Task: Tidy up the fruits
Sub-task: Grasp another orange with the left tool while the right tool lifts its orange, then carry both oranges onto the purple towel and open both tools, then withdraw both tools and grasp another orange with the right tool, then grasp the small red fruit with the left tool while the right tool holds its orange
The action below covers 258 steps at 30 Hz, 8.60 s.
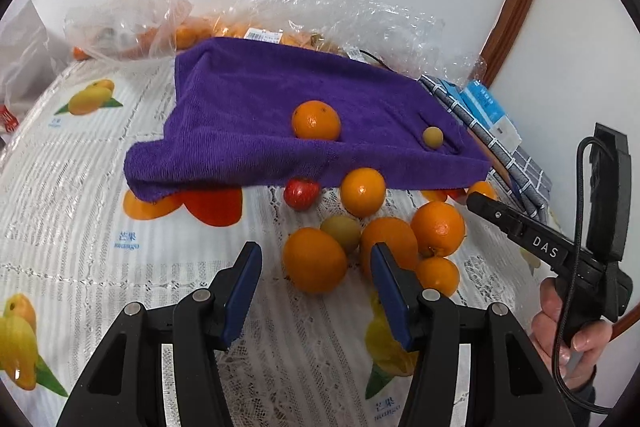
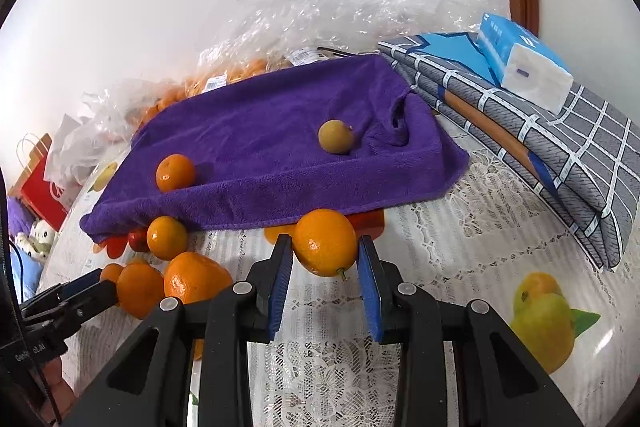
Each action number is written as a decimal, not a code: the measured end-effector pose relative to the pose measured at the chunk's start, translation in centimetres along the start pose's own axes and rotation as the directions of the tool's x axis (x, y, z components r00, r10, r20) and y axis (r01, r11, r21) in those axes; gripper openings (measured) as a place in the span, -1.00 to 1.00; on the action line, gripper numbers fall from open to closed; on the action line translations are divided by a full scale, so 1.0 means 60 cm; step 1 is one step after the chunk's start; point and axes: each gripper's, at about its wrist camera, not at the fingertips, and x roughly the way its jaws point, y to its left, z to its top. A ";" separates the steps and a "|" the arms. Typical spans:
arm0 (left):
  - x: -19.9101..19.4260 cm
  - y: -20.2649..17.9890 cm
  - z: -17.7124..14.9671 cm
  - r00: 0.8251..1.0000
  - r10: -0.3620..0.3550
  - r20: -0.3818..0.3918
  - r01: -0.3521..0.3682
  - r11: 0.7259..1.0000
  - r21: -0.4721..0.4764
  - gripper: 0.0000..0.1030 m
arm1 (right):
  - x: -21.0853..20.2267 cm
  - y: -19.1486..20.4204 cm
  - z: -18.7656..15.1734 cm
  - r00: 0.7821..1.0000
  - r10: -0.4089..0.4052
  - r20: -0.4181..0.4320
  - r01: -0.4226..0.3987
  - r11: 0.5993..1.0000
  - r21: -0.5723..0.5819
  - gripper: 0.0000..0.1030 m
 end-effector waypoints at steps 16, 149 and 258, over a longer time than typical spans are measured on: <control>0.019 -0.010 0.006 0.999 0.006 -0.042 -0.005 0.999 0.035 -0.36 | 0.023 -0.011 0.001 0.998 0.019 -0.067 -0.017 0.999 0.039 -0.36; 0.109 0.036 0.157 0.989 0.051 0.139 -0.042 0.997 -0.063 -0.36 | 0.073 0.050 0.095 0.994 0.022 0.109 -0.003 0.985 -0.175 -0.18; 0.077 0.031 0.062 0.999 0.008 -0.052 -0.005 0.998 0.065 -0.50 | -0.026 -0.013 -0.025 0.991 0.131 0.007 -0.130 0.990 -0.045 -0.17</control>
